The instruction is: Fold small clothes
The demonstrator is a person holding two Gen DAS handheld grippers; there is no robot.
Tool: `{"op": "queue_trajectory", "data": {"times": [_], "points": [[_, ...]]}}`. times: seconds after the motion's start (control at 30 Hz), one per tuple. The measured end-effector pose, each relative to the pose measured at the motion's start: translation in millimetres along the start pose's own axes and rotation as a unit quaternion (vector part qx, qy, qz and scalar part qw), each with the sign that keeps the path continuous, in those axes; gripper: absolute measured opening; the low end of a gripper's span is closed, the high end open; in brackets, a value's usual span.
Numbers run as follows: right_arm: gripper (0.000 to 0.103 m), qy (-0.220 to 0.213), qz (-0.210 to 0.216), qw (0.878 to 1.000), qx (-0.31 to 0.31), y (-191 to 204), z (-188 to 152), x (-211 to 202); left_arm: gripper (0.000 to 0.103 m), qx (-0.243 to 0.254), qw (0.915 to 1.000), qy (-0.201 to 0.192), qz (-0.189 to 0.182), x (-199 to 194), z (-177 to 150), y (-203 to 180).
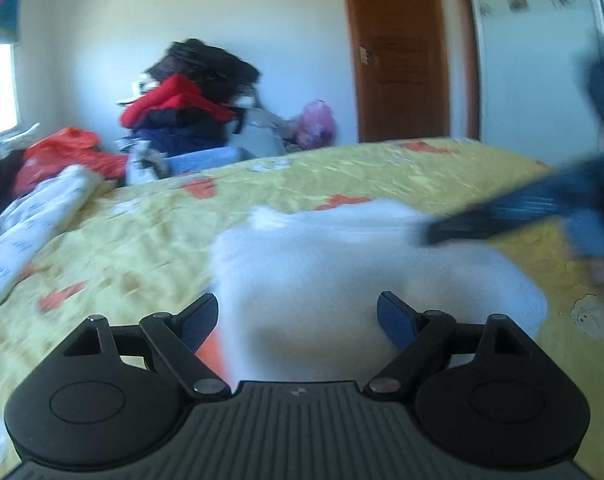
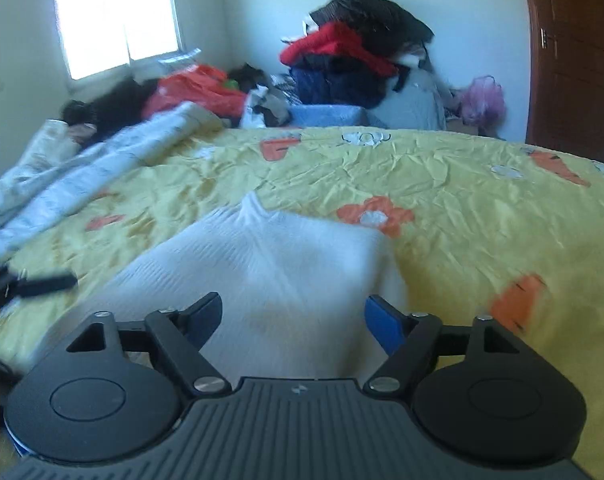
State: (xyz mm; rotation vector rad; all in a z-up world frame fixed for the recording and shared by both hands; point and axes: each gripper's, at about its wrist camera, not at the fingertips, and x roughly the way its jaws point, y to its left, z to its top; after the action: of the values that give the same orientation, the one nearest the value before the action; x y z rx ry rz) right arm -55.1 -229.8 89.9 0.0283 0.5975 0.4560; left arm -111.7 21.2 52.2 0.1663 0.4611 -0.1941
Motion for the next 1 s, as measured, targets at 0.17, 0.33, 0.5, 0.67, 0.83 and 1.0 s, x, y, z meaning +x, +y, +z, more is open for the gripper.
{"op": "queue_trajectory", "data": {"times": [0.17, 0.33, 0.5, 0.67, 0.83, 1.0], "points": [[0.084, 0.011, -0.027, 0.999, 0.035, -34, -33, -66, 0.094, 0.044, 0.9947, -0.008, 0.093, -37, -14, 62], [0.091, -0.03, -0.031, 0.997, 0.065, -39, -42, -108, 0.093, 0.047, 0.9709, -0.011, 0.235, -44, 24, 137], [0.095, -0.011, -0.042, 0.996, 0.076, -20, -58, -94, 0.093, -0.06, 0.9847, -0.079, 0.143, -71, 40, 111], [0.096, 0.065, -0.084, 0.99, 0.089, -3, -73, -63, 0.094, -0.029, 0.9978, -0.045, 0.037, -56, -11, 6], [0.097, 0.093, -0.117, 0.985, 0.081, 11, -83, -45, 0.094, -0.02, 0.9996, 0.012, 0.013, -33, -47, -36], [0.098, 0.086, -0.129, 0.986, 0.06, 23, -91, -31, 0.095, -0.063, 0.9954, 0.068, 0.023, -12, -55, -29]]}}
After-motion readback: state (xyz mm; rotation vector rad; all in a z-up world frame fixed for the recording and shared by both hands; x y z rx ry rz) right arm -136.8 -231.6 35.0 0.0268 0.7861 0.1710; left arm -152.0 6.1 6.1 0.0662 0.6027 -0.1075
